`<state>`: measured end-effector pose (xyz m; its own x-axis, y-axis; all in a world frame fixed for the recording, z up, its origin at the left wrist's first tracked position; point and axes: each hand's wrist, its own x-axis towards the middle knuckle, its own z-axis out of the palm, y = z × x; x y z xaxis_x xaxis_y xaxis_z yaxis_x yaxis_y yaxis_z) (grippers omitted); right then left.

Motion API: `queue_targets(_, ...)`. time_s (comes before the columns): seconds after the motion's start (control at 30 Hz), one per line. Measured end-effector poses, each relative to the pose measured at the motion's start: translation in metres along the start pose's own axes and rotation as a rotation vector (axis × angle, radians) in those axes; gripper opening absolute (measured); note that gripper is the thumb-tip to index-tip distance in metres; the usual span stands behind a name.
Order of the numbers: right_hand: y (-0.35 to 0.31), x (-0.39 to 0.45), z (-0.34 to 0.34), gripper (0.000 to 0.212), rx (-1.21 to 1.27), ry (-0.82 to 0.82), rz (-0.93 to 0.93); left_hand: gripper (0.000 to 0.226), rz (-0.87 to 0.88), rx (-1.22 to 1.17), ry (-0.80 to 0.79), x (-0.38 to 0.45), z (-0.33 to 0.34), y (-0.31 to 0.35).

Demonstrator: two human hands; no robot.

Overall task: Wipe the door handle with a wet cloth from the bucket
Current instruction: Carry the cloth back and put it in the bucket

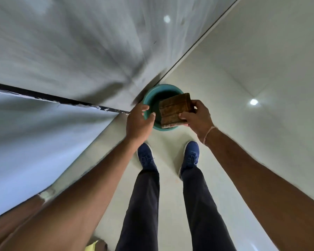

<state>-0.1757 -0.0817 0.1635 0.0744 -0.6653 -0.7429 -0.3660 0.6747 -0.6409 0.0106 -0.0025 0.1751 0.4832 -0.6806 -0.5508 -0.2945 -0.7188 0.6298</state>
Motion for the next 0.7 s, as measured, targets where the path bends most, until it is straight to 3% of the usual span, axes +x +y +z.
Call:
queue_targets(0.13,0.04,0.089,0.032,0.057,-0.288,-0.007,-0.076,0.044,0.146,0.23,-0.008,0.049,0.035,-0.065)
queue_targets(0.33,0.104,0.201,0.082,0.058,-0.461,-0.063,-0.042,0.058,0.198,0.36,-0.056,0.103,0.083,-0.132)
queue_targets(0.57,0.162,0.301,0.13,0.055,-0.508,-0.084,-0.001,0.07,0.269,0.386,-0.027,0.149,0.115,-0.179)
queue_targets(0.7,0.178,0.337,0.146,0.052,-0.677,-0.211,0.007,0.07,0.254,0.357,0.001,0.162,0.123,-0.19)
